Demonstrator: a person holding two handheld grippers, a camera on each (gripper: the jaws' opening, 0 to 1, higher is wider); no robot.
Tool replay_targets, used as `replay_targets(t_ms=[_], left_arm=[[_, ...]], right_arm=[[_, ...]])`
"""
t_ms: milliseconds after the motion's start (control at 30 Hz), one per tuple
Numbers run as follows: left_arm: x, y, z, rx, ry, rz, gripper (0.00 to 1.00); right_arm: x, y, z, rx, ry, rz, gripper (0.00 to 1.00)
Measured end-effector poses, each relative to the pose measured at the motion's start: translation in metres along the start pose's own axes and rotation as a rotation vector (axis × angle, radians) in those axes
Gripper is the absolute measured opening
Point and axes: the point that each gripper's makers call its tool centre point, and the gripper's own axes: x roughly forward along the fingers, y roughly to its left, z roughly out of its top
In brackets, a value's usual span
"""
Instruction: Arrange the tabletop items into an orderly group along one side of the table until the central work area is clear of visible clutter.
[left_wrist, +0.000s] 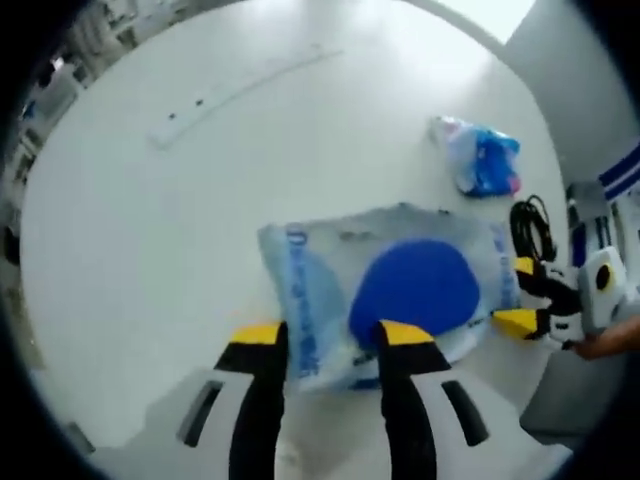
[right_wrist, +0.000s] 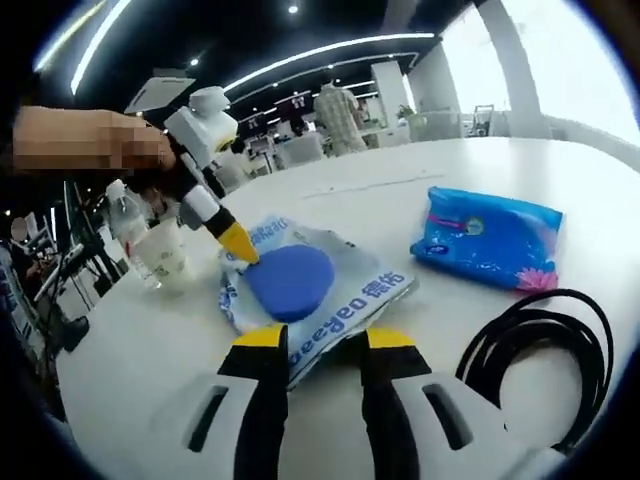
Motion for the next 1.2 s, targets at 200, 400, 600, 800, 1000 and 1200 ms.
replay_targets(t_ms=[200,400,600,800,1000,1200], left_arm=[[0.0,-0.007,0.0,0.016,0.0,-0.002,0.27],[-0.001,0.002,-0.003,0.079,0.0,0.081,0.0],[-0.005,-0.002,-0.007,0.094,0.018,0.082,0.0],[-0.009,-0.008,-0.008,0.109,0.027,0.078,0.0],[-0.015,-0.013,-0.004,0.08,0.006,0.064,0.0],[-0.021,-0.017,-0.007,0.063,-0.003,0.072,0.0]], right_arm=[[0.004,0.003,-0.002,-0.028,0.026,0.003,0.18],[0.004,0.004,0.0,0.006,0.05,0.002,0.0],[-0.003,-0.002,0.005,0.047,0.073,-0.007,0.0],[-0.014,-0.009,0.014,0.095,0.072,-0.014,0.0],[-0.022,-0.011,0.019,0.089,0.069,-0.002,0.0],[-0.024,-0.014,0.026,0.09,0.064,0.004,0.0]])
